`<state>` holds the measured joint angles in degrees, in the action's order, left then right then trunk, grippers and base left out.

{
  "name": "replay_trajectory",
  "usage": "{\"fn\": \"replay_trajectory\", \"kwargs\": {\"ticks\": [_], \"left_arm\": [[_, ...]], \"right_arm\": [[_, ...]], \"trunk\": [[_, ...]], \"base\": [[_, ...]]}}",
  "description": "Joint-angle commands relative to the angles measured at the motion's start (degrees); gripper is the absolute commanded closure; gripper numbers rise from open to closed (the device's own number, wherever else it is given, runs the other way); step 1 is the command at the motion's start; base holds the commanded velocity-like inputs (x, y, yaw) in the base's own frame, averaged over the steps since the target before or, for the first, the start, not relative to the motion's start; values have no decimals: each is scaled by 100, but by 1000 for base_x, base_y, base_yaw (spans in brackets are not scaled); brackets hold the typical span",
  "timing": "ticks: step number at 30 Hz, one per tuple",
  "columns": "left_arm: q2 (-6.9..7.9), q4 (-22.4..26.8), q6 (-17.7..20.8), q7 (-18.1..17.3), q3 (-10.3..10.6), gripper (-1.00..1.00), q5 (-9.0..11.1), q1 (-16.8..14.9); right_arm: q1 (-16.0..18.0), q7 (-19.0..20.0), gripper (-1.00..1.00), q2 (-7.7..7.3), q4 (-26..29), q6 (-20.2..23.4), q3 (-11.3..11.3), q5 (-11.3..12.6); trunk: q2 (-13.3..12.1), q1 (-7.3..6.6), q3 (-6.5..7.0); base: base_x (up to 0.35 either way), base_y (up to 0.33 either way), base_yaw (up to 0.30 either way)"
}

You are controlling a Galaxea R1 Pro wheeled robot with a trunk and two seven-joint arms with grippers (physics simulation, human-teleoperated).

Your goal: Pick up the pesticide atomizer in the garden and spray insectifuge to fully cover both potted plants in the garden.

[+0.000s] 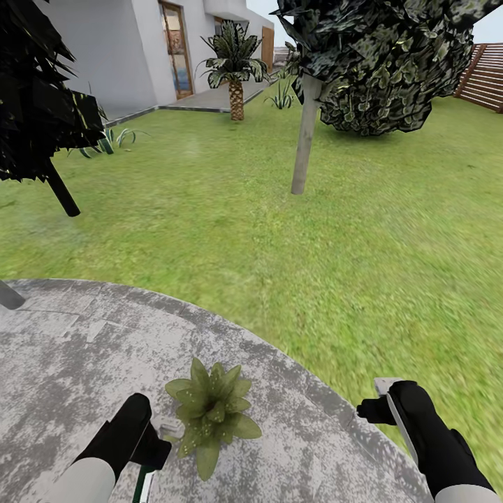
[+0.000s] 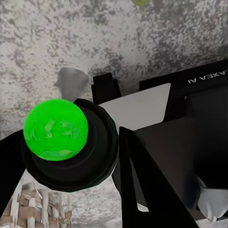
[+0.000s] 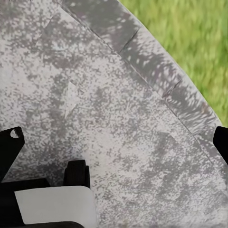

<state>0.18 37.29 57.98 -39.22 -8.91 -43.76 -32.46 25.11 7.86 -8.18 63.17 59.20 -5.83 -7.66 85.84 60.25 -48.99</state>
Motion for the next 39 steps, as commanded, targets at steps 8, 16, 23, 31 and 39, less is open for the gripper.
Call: {"fn": "replay_trajectory", "kwargs": {"ticks": [8,16,23,31,39], "left_arm": [[-9,7,11,-51,-9,100,-63,-16],[-3,7,11,-54,-38,100,-63,-15],[-9,7,11,-59,-27,100,-63,-15],[-2,7,11,-70,-52,100,-63,-15],[-1,7,11,-56,-14,100,-63,-15]], "right_arm": [[3,58,-100,0,4,22,8,-60],[3,58,-100,1,3,22,37,-59],[3,60,-100,9,2,22,38,-52],[3,58,-100,9,2,22,38,-51],[3,67,-100,5,4,22,21,-51]], "trunk": [[2,0,-4],[2,0,-4],[2,0,-4],[2,0,10],[2,0,-39]], "base": [[0,61,0],[0,13,0],[42,28,-2],[130,102,-91],[28,1,-2]]}}
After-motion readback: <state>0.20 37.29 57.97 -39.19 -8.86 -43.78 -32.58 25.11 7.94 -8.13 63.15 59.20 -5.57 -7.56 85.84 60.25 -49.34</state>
